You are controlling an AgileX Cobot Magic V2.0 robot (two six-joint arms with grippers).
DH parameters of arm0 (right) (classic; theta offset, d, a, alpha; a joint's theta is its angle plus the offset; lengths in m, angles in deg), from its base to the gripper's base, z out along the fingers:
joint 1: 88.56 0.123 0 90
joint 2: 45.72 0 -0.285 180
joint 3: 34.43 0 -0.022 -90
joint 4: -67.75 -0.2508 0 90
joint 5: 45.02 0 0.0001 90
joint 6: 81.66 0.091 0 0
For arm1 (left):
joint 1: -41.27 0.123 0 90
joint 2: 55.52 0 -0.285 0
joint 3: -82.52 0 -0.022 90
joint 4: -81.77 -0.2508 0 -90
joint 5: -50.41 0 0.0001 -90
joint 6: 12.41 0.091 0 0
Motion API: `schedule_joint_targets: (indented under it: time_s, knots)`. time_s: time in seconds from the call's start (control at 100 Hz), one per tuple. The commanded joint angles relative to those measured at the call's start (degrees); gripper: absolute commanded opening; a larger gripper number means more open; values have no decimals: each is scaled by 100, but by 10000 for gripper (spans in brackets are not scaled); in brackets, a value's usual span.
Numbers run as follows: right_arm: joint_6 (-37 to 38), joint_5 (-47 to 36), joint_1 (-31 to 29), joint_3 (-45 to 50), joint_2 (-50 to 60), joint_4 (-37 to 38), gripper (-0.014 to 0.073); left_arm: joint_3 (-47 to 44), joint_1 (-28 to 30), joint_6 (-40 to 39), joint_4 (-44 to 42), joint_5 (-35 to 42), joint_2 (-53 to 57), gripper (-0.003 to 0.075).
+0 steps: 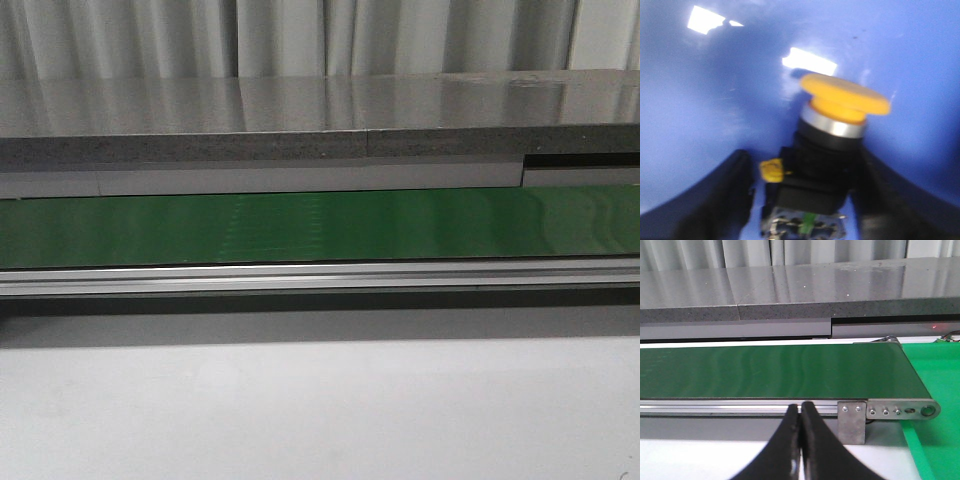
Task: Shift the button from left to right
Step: 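Lift the button and place it on the conveyor's near end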
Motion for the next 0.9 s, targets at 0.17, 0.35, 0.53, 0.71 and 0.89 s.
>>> schedule_joint_targets:
  time_s: [0.17, 0.35, 0.53, 0.71, 0.89]
  knots:
    - [-12, -485, -31, -92, 110, 0, -66, 115, -7, -9, 140, -64, 252, -20]
    - [-12, -485, -31, -92, 110, 0, -66, 138, -7, -9, 173, -54, 487, -20]
    - [-12, -485, -31, -92, 110, 0, -66, 311, -20, 17, 423, -54, 990, -20]
    - [-12, -485, -31, -92, 110, 0, -66, 385, -212, 224, 461, -65, 1530, -21]
    - [-12, -485, -31, -92, 110, 0, -66, 385, -650, 376, 436, -272, 1670, -21]
